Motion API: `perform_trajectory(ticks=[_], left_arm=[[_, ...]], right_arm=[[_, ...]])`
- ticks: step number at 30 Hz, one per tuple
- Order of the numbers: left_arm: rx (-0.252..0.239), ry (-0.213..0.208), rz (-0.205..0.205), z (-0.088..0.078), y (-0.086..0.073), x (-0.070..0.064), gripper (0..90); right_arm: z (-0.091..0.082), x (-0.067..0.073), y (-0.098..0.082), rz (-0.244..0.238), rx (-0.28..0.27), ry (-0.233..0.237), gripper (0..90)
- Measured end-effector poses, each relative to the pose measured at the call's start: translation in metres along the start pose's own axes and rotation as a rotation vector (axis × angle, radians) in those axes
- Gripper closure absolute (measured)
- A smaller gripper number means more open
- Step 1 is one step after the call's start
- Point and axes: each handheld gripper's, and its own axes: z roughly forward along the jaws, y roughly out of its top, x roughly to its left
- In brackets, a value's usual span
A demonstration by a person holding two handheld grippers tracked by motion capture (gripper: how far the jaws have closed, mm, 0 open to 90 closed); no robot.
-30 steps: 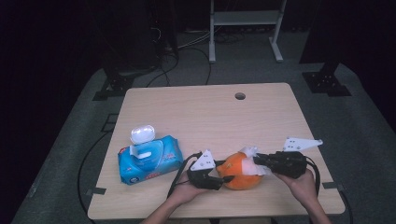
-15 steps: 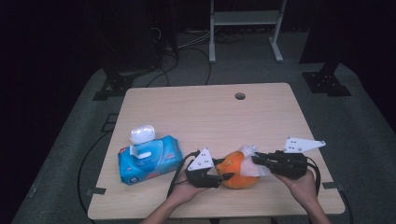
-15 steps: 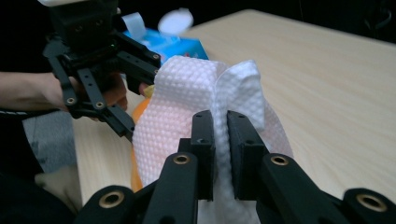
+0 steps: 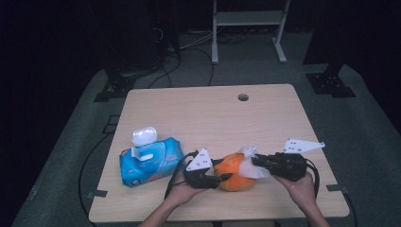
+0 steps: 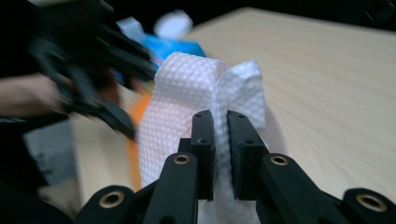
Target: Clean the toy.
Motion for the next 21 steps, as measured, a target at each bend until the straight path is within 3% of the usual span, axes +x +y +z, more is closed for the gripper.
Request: perform_trajectory(ticks=[2, 5, 7, 10, 16, 18, 21], left_arm=[[-0.002, 0.000, 0.003, 0.001, 0.001, -0.001, 46.8], [-0.001, 0.004, -0.009, 0.003, -0.001, -0.001, 37.0], [-0.022, -0.004, -0.017, 0.003, -0.004, 0.002, 29.8], [-0.011, -0.005, -0.037, 0.006, -0.007, 0.006, 16.5], [0.038, -0.044, -0.076, 0.023, -0.017, 0.010, 7.0], [0.042, -0.040, -0.077, 0.023, -0.017, 0.008, 9.6], [0.037, -0.004, -0.039, 0.016, -0.012, 0.005, 30.7]], right_arm=[[0.004, 0.010, 0.005, -0.053, 0.004, 0.004, 80.7], [0.017, 0.013, 0.000, -0.105, 0.085, -0.025, 80.8], [0.019, 0.008, -0.005, -0.094, 0.115, -0.037, 80.9], [0.014, 0.001, -0.006, -0.074, 0.118, -0.053, 80.9], [0.011, -0.007, -0.011, -0.039, 0.118, -0.048, 80.9], [0.011, -0.007, -0.011, -0.043, 0.121, -0.055, 80.8], [0.008, -0.005, -0.008, -0.052, 0.103, -0.063, 80.8]])
